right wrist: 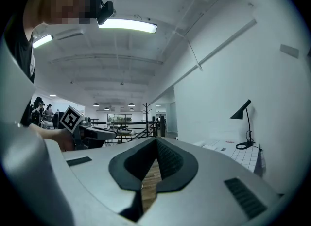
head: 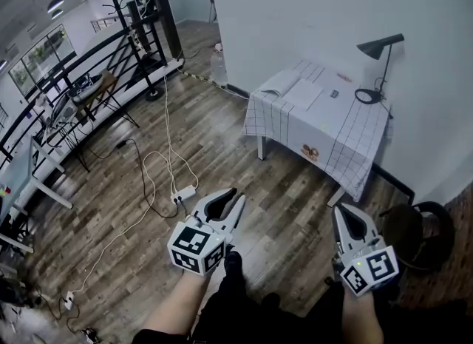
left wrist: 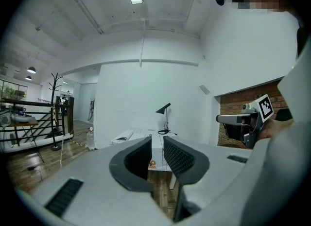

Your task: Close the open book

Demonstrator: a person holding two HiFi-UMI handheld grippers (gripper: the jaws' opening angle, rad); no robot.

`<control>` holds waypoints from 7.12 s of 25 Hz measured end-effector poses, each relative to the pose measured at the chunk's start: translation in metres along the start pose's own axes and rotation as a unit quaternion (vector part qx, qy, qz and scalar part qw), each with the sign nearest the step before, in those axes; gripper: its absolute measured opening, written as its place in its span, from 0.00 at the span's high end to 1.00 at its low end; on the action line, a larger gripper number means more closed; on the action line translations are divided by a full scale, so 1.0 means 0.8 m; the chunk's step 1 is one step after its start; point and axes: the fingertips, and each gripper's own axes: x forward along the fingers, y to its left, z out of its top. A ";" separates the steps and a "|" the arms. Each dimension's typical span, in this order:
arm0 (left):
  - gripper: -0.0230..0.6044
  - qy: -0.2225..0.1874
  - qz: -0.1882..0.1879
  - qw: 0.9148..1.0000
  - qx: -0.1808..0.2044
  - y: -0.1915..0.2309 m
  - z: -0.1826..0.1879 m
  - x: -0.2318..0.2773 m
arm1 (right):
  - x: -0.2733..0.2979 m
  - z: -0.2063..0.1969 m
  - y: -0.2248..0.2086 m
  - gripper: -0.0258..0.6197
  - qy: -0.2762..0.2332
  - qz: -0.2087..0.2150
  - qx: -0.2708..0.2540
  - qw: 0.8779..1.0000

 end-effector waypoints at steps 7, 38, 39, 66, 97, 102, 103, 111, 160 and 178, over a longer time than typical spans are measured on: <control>0.83 -0.003 -0.009 1.000 -0.012 0.112 -0.005 0.052 | 0.128 -0.019 0.007 0.96 0.018 0.002 -0.012 1.000; 0.83 0.020 -0.071 0.997 -0.034 0.488 0.041 0.265 | 0.575 -0.028 -0.034 0.96 0.025 -0.028 0.023 0.999; 0.83 0.022 -0.073 0.997 -0.033 0.491 0.040 0.281 | 0.587 -0.029 -0.045 0.96 0.023 -0.025 0.023 0.999; 0.86 0.059 -0.167 0.984 0.002 0.584 0.095 0.749 | 0.850 -0.076 -0.394 0.90 0.105 -0.104 0.029 0.989; 0.86 0.174 -0.229 0.958 -0.007 0.617 -0.114 0.895 | 0.948 -0.322 -0.448 0.75 0.272 -0.147 0.020 0.951; 0.86 0.187 -0.222 0.957 -0.012 0.619 -0.142 0.901 | 0.950 -0.351 -0.461 0.66 0.296 -0.164 -0.013 0.941; 0.86 0.187 -0.220 0.957 -0.016 0.620 -0.144 0.901 | 0.951 -0.357 -0.465 0.65 0.305 -0.169 -0.026 0.937; 0.86 0.192 -0.209 0.958 -0.033 0.630 -0.154 0.899 | 0.959 -0.387 -0.479 0.59 0.344 -0.184 -0.072 0.918; 0.86 0.224 -0.281 0.933 -0.022 0.600 -0.152 0.917 | 0.934 -0.384 -0.514 0.78 0.346 -0.260 -0.065 0.899; 0.78 0.254 -0.281 0.925 0.006 0.503 -0.170 0.951 | 0.894 -0.367 -0.516 0.85 0.316 -0.234 -0.094 0.915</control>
